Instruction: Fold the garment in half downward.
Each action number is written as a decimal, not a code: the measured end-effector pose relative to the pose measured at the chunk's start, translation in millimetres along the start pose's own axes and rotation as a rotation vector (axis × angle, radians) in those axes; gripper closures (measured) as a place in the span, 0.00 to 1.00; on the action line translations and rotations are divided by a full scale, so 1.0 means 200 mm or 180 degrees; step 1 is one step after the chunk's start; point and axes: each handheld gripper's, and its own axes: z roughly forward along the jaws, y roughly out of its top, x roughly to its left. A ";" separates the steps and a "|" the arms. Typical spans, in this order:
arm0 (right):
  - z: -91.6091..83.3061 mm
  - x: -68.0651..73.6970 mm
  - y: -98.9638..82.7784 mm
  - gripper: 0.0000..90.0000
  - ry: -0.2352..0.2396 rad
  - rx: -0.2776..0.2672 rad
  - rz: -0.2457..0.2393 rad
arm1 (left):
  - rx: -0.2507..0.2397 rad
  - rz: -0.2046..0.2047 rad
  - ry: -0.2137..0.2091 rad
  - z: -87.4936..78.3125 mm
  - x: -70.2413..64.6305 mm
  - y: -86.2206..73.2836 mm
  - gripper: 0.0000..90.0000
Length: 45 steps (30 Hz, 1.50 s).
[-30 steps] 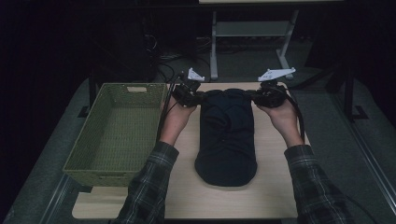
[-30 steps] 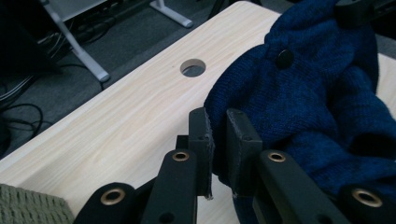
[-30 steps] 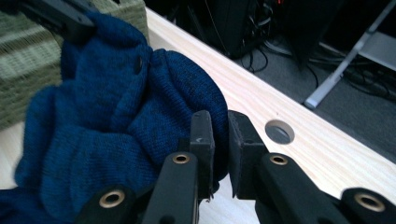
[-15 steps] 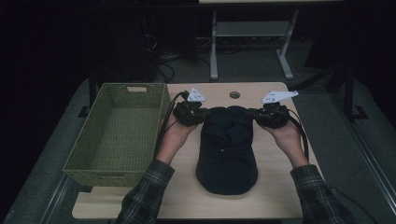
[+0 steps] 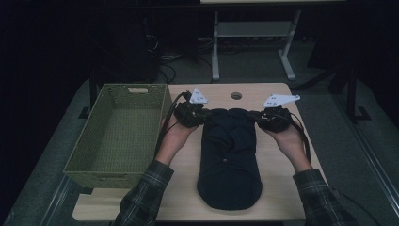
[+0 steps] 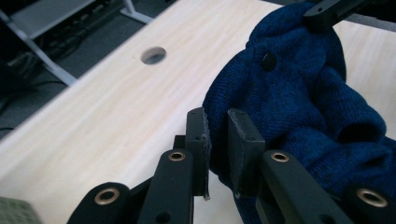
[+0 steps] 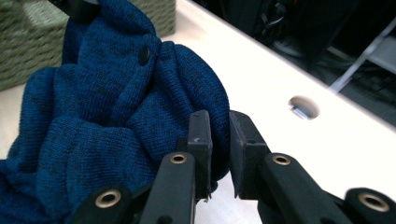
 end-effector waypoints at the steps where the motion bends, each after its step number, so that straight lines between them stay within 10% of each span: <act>1: -0.01 -0.01 0.02 0.89 -0.0027 -0.0015 -0.0008 | -0.0047 -0.0007 0.0022 -0.01 0.01 0.02 0.88; 8: -0.09 0.01 0.08 0.88 -0.0075 -0.0243 -0.0014 | -0.0159 0.0075 0.0035 -0.08 -0.04 0.03 0.88; 45: -0.18 0.27 -0.33 0.83 0.0546 0.0105 0.0118 | 0.0220 -0.0051 -0.0835 -0.10 -0.29 -0.32 0.85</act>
